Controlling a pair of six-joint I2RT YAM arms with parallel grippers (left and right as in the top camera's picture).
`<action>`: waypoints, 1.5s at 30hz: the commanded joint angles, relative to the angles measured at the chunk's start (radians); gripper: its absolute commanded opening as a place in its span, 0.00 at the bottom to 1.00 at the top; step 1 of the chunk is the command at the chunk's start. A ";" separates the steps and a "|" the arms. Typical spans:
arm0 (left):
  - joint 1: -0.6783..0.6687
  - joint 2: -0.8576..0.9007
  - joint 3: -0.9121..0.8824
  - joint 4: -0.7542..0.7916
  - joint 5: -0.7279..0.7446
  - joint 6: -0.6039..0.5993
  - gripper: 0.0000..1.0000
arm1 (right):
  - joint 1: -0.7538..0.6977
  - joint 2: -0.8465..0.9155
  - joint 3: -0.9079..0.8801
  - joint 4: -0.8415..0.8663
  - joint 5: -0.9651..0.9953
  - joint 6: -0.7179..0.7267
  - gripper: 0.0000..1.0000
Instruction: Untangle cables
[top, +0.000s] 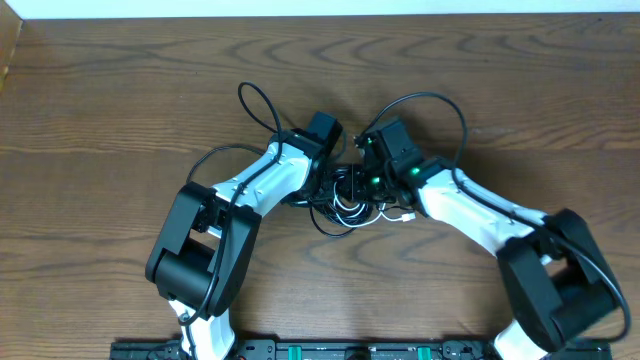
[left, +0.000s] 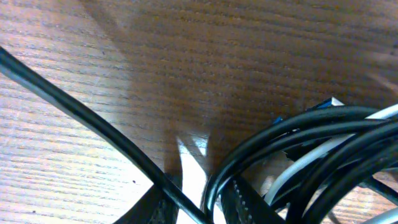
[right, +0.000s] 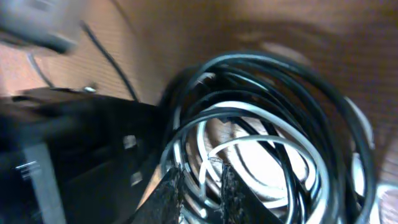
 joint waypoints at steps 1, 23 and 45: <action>0.025 0.090 -0.069 -0.004 -0.095 0.008 0.28 | 0.027 0.057 0.000 0.021 0.005 0.039 0.19; 0.026 0.090 -0.077 0.001 -0.096 0.010 0.28 | -0.046 -0.121 0.000 -0.002 -0.047 -0.011 0.01; 0.090 0.090 -0.077 -0.047 -0.100 0.011 0.28 | -0.300 -0.637 0.000 -0.143 -0.266 -0.070 0.01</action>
